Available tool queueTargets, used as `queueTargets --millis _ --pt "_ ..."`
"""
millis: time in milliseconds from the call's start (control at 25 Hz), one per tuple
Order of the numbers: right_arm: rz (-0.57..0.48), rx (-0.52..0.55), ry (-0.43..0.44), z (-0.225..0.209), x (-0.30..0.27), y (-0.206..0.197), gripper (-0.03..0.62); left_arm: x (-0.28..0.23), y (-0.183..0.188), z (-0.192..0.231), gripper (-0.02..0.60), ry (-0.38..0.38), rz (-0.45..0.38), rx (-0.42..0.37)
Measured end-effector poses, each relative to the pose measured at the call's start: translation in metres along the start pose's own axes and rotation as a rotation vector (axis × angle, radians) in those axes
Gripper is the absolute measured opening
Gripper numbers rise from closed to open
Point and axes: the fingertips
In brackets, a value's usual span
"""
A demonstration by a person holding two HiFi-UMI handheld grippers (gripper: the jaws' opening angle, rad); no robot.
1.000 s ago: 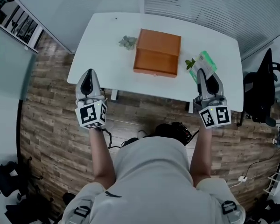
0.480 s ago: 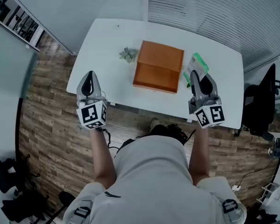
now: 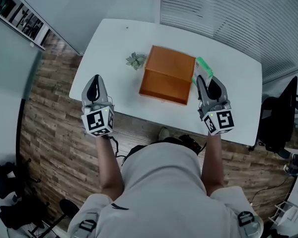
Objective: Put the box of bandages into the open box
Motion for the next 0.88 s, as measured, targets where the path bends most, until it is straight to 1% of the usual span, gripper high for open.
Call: queueTargets --millis 80,200,440,520,560,640,880 --pt "0.047 0.087 0.013 0.006 -0.004 -0.008 0.09 0.0 0.0 -0.002 0.006 0.0 -0.001 -0.002" --pt "0.15 0.323 0.051 0.024 -0.015 -0.024 0.089 0.002 -0.001 -0.003 0.006 -0.001 0.001 -0.005" --pt "0.355 0.783 0.148 0.065 -0.029 -0.071 0.091 0.009 -0.003 0.003 0.006 0.012 0.009 -0.007" --pt "0.425 0.889 0.186 0.075 -0.031 -0.09 0.091 0.012 -0.004 0.005 0.006 0.018 0.011 -0.007" --pt "0.448 0.91 0.206 0.08 -0.031 -0.098 0.092 0.014 -0.004 0.006 0.006 0.021 0.012 -0.007" --pt "0.472 0.915 0.234 0.086 -0.031 -0.109 0.092 0.017 -0.006 0.008 0.006 0.026 0.015 -0.007" --pt "0.534 0.915 0.268 0.089 -0.033 -0.126 0.092 0.025 -0.011 0.018 0.006 0.048 0.025 -0.003"
Point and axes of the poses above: the fingertips, and each gripper's own axes: x backward along the fingers, z to its left, y out of its top, and after that the axes turned 2 degrees about -z, right-handed
